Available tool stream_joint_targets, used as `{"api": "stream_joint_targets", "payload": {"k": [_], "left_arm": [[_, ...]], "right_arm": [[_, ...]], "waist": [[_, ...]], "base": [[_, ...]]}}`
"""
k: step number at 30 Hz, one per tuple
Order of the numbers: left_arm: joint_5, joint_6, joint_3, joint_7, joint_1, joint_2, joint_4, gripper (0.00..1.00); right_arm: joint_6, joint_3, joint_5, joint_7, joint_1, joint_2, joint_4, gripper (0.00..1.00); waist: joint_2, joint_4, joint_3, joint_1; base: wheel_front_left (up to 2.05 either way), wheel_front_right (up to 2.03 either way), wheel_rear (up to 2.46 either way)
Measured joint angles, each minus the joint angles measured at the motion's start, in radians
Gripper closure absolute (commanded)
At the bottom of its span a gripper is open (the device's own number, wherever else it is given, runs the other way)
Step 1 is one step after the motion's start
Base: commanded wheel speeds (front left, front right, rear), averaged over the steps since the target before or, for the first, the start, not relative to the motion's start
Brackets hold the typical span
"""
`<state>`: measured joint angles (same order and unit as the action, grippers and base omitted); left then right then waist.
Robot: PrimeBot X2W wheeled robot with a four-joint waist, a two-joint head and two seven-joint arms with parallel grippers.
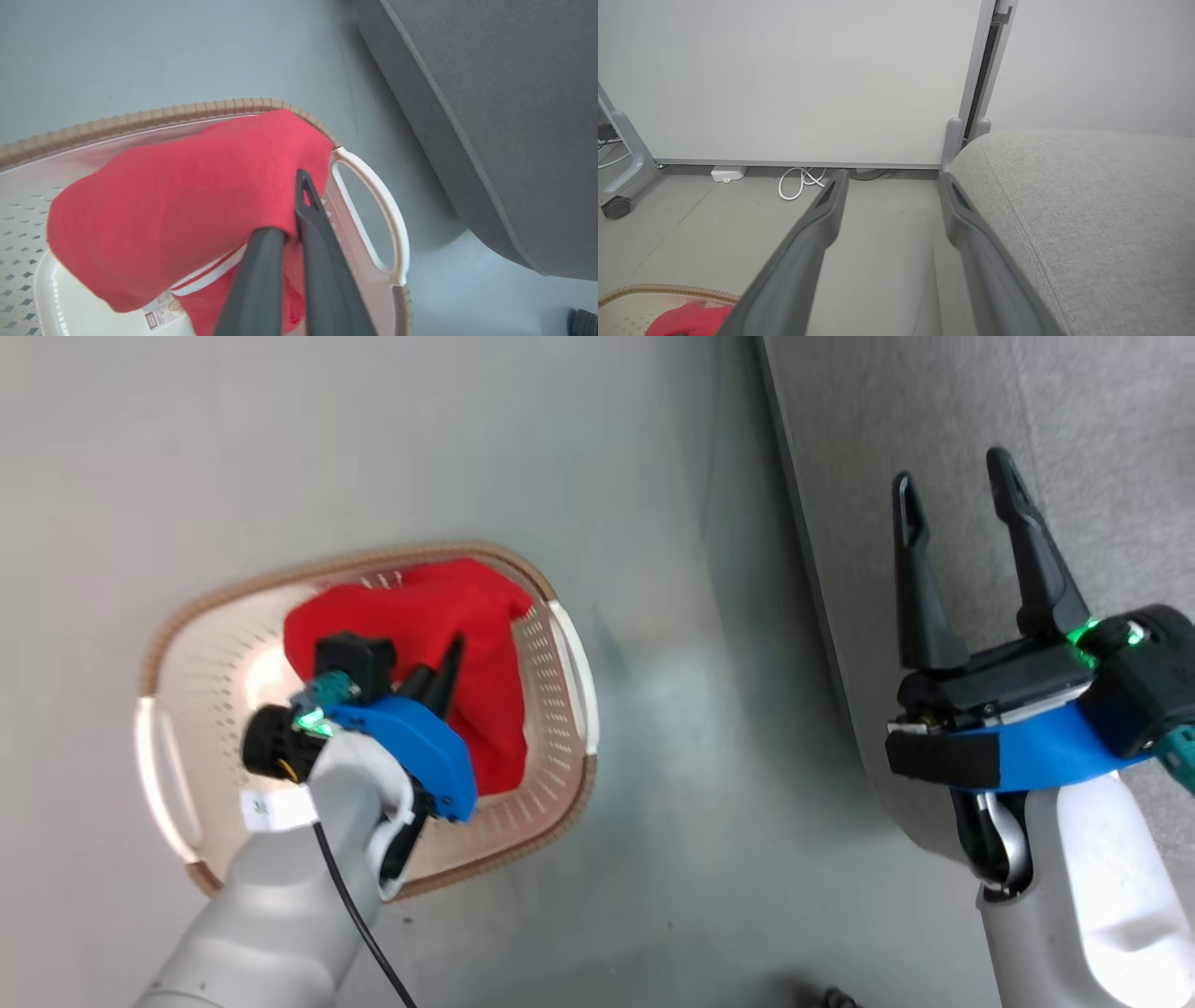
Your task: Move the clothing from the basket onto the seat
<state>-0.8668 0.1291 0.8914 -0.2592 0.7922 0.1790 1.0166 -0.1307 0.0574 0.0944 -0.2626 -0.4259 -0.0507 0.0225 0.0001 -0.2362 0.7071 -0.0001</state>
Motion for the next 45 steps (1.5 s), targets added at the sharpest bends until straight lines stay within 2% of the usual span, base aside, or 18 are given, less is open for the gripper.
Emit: {"api": "stream_joint_targets", "payload": {"k": [11, 16, 25, 34, 45], "left_arm": [[-0.051, 0.0, 0.068, -0.002, -0.108, -0.013, -0.129, 1.0], [-0.056, 0.0, 0.103, -0.002, -0.122, -0.007, -0.185, 1.0], [-0.048, 0.0, 0.151, -0.002, -0.131, -0.009, -0.261, 1.0], [-0.034, 0.0, 0.157, -0.002, -0.065, -0.029, -0.281, 1.0], [-0.069, 0.0, 0.228, -0.002, 0.036, -0.068, -0.269, 1.0]], "right_arm": [[0.0, -0.019, -0.045, 0.0, 0.086, 0.0, 0.057, 0.0], [0.0, -0.008, -0.057, 0.0, 0.131, 0.0, 0.091, 0.0], [0.0, 0.001, -0.057, 0.006, 0.195, 0.0, 0.127, 0.0], [0.0, 0.038, -0.04, 0.02, 0.231, 0.0, 0.146, 0.0], [0.0, 0.075, -0.024, 0.028, 0.251, 0.0, 0.161, 0.0]], "waist": [[0.0, 0.086, -0.238, -0.0001], [0.0001, 0.132, -0.37, -0.0002], [0.0001, 0.189, -0.539, -0.0003], [0.0, 0.228, -0.632, -0.0002], [0.0, 0.239, -0.675, 0.0]], "base": [[0.0, 0.0, 0.0], [0.0, 0.0, 0.0], [0.0, 0.0, 0.0], [0.0, 0.0, 0.0], [0.0, 0.0, 0.0]]}}
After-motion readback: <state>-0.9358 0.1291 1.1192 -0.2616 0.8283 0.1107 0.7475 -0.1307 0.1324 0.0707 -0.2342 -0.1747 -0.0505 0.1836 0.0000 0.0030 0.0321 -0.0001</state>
